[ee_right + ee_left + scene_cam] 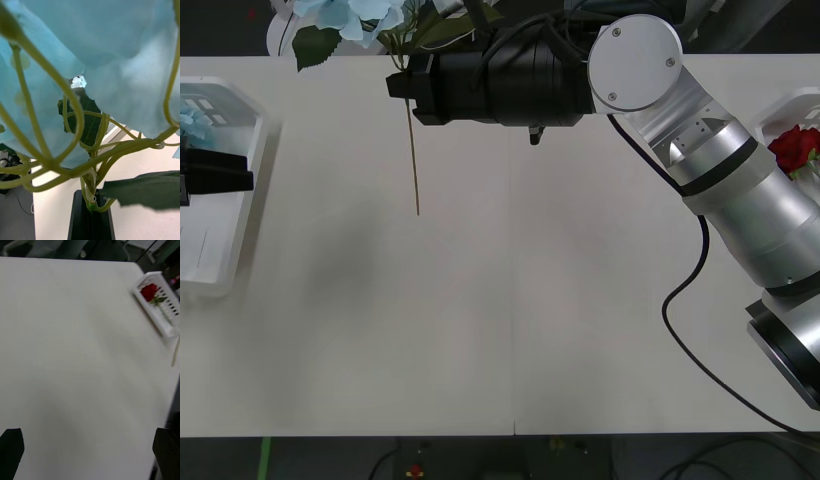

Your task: Put the red flowers into the right box and the blue flowers into the left box

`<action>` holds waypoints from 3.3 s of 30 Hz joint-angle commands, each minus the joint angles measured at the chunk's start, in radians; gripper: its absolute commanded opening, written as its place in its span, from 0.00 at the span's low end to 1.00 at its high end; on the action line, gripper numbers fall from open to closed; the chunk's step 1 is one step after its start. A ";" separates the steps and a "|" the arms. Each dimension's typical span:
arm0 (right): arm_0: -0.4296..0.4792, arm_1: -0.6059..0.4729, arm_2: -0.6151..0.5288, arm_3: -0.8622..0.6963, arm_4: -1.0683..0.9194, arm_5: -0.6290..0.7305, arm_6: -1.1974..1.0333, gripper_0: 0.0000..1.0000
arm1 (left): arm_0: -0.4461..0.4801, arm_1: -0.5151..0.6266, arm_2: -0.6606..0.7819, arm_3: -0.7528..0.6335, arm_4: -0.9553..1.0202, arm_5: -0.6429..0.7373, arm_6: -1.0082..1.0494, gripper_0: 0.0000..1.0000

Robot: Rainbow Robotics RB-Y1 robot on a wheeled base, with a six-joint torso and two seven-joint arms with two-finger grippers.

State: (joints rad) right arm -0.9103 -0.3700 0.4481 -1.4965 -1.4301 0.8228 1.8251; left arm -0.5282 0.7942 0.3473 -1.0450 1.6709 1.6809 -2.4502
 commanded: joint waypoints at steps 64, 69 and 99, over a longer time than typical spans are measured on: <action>-0.052 0.028 0.021 -0.021 0.013 -0.067 0.053 0.91 | -0.151 -0.302 -0.372 0.037 0.328 -0.191 0.160 0.00; -0.052 0.028 0.021 -0.021 0.014 -0.067 0.059 0.92 | -0.150 -0.254 -0.352 0.037 0.325 -0.199 0.171 0.00; -0.033 -0.445 0.021 -0.021 -0.270 0.377 0.615 0.92 | -0.111 0.181 0.245 0.037 -0.694 -0.251 0.157 0.00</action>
State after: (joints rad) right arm -0.9126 -0.7296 0.4642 -1.4960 -1.6653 1.1716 2.3769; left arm -0.6331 0.9010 0.5610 -0.9870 1.0527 1.4626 -2.3621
